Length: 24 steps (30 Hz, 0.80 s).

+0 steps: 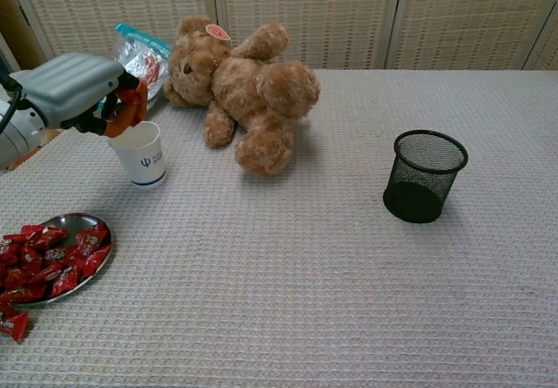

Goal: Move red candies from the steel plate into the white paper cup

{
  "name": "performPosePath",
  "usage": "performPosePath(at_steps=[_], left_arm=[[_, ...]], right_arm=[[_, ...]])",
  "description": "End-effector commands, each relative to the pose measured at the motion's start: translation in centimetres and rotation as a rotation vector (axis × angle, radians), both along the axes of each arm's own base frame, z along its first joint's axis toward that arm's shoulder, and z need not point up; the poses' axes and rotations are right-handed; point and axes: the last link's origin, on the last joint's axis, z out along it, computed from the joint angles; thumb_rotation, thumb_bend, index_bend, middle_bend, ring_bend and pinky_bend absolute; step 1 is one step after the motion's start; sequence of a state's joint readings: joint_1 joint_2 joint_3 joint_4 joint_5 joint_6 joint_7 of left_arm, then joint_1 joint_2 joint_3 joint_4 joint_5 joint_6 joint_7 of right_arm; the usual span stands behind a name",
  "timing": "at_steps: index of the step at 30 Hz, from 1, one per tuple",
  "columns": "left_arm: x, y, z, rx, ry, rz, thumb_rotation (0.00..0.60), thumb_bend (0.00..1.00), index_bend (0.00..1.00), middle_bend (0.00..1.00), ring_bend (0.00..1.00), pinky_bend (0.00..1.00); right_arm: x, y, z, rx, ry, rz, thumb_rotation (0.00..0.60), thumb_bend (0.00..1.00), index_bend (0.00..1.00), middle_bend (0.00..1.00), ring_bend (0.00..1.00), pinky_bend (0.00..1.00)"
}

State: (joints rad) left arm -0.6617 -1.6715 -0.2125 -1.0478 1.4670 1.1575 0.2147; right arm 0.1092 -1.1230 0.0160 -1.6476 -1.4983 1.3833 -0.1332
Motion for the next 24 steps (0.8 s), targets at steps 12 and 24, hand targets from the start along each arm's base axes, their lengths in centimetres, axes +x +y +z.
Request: performPosePath(at_steps=[12, 24], left_arm=[[0.6, 0.2, -2.0, -0.025, 0.021, -0.005, 0.6, 0.62, 0.62, 0.59, 0.51, 0.81], [-0.5, 0.5, -1.4, -0.028, 0.027, 0.032, 0.6, 0.57, 0.53, 0.52, 0.46, 0.74]], right_arm=[[0.0, 0.2, 0.4, -0.008, -0.009, 0.005, 0.6, 0.01, 0.0, 0.0, 0.0, 0.0], [0.0, 0.2, 0.4, -0.009, -0.007, 0.003, 0.6, 0.01, 0.0, 0.0, 0.0, 0.0]])
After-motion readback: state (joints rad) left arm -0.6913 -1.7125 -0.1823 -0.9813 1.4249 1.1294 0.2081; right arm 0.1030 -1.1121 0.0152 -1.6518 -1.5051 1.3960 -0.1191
